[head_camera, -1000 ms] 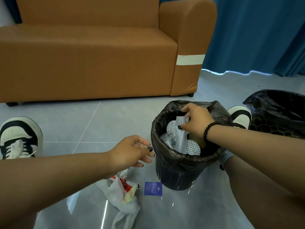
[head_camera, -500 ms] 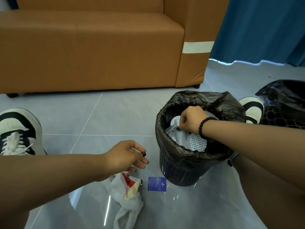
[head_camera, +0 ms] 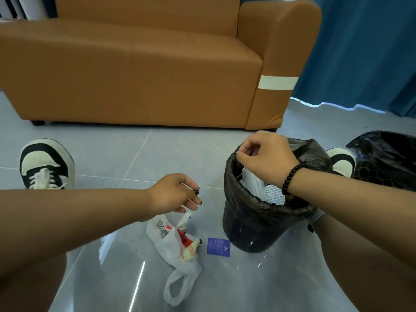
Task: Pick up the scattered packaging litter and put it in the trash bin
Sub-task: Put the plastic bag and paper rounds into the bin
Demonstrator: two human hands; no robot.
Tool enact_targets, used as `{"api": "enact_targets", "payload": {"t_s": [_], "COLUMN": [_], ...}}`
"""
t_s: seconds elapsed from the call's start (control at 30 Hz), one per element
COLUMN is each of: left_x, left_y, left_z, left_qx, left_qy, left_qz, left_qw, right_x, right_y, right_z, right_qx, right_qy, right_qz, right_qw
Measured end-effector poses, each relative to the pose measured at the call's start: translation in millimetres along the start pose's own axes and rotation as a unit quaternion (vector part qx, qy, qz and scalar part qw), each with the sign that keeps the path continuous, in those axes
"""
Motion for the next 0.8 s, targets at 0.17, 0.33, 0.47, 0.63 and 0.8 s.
{"api": "enact_targets", "payload": {"t_s": [0.17, 0.33, 0.47, 0.63, 0.8], "left_x": [-29.2, -42.9, -35.2, -16.2, -11.5], "left_y": [-0.6, -4.6, -9.1, -19.4, -39.7], "left_z": [12.1, 38.7, 59.7, 86.2, 104.2], "left_qx": [-0.01, -0.03, -0.048, -0.066, -0.04], "left_qy": [0.014, 0.008, -0.013, -0.061, -0.254], "left_qz": [-0.027, -0.023, 0.006, 0.046, 0.02], "left_qw": [0.999, 0.999, 0.999, 0.995, 0.966], "right_x": [39.9, 117.1, 188.0, 235.3, 257.5], "right_y": [13.4, 42.2, 83.8, 122.3, 110.3], "right_z": [42.9, 46.2, -12.0, -58.6, -75.0], "right_qx": [-0.037, -0.052, 0.008, 0.036, 0.06], "right_qy": [-0.045, -0.035, 0.103, 0.186, 0.159], "right_qz": [0.04, 0.176, 0.357, 0.451, 0.435], "right_qw": [0.997, 0.982, 0.928, 0.872, 0.884]}}
Point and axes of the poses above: each hand's wrist, its own y-axis away from the middle knuckle, its own x-axis out of the palm, z = x × y, the point moved 9 cm from there along -y, towards the middle knuckle, and after that the axes turned 4 degrees about -x, right-handed, at the moved point
